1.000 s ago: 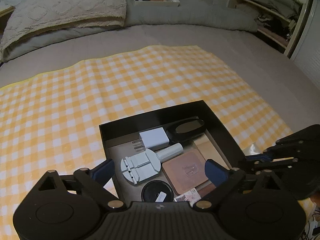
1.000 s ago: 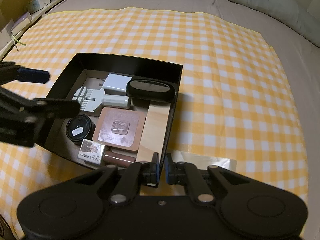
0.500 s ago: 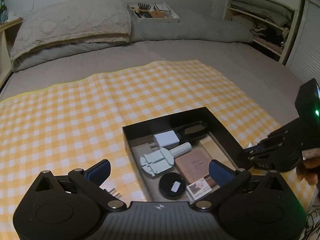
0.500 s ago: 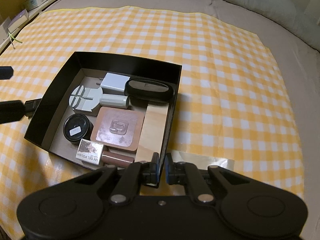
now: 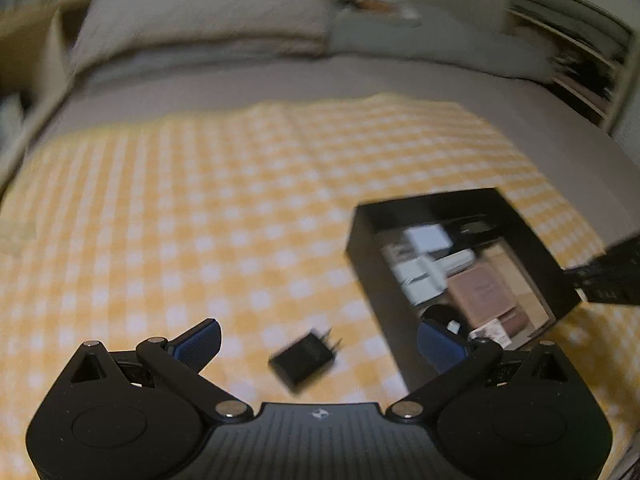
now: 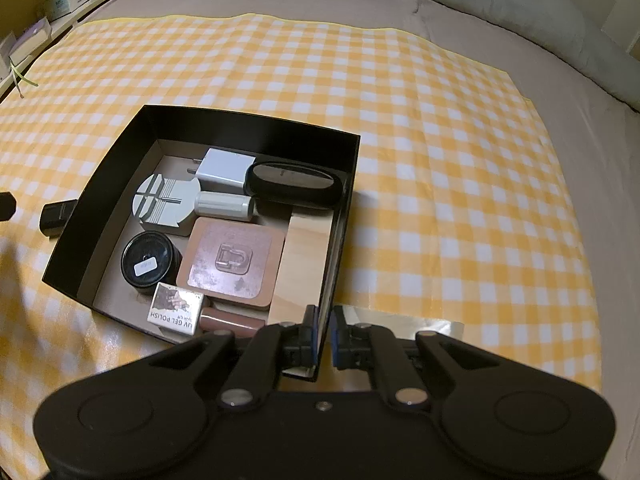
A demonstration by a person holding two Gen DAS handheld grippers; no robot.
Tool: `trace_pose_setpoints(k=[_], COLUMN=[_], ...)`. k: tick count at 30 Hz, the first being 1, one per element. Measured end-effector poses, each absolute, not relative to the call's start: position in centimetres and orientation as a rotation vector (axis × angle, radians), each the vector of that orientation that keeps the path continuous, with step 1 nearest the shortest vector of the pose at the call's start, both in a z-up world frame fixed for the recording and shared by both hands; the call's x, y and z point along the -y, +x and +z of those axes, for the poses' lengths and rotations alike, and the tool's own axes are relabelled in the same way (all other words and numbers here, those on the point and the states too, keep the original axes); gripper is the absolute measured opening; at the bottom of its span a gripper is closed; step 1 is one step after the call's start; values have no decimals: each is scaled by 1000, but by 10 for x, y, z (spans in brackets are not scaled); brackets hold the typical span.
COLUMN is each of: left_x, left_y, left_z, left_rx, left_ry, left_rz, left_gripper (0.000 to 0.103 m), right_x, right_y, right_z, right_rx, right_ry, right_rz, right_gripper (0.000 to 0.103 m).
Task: Organize rigid objects
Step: 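Move the left gripper back and close it on the black cylindrical charger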
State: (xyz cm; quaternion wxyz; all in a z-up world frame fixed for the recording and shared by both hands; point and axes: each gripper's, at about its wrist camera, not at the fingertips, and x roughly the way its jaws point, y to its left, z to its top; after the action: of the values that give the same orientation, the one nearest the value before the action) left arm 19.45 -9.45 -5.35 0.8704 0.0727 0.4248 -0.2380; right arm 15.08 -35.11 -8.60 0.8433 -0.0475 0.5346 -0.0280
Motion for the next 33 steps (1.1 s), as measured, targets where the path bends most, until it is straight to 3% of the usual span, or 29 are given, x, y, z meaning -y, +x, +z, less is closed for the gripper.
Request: trace_pose_setpoints(k=[7, 27, 30, 33], left_x=[69, 89, 76, 65], left_y=[215, 245, 245, 243], left_z=[-89, -131, -128, -124], left_rx=[-1061, -1077, -1087, -1075], left_ry=[-22, 142, 151, 147], left_rz=[-359, -275, -274, -282], left_gripper=[103, 103, 96, 80], right_x=[351, 351, 351, 350], right_y=[151, 150, 150, 150], right_z=[-86, -86, -86, -86], right_rx=[-1129, -1128, -1127, -1128], right_ry=[-100, -100, -104, -112], right_rz=[-60, -47, -45, -43], right_gripper=[7, 10, 10, 10])
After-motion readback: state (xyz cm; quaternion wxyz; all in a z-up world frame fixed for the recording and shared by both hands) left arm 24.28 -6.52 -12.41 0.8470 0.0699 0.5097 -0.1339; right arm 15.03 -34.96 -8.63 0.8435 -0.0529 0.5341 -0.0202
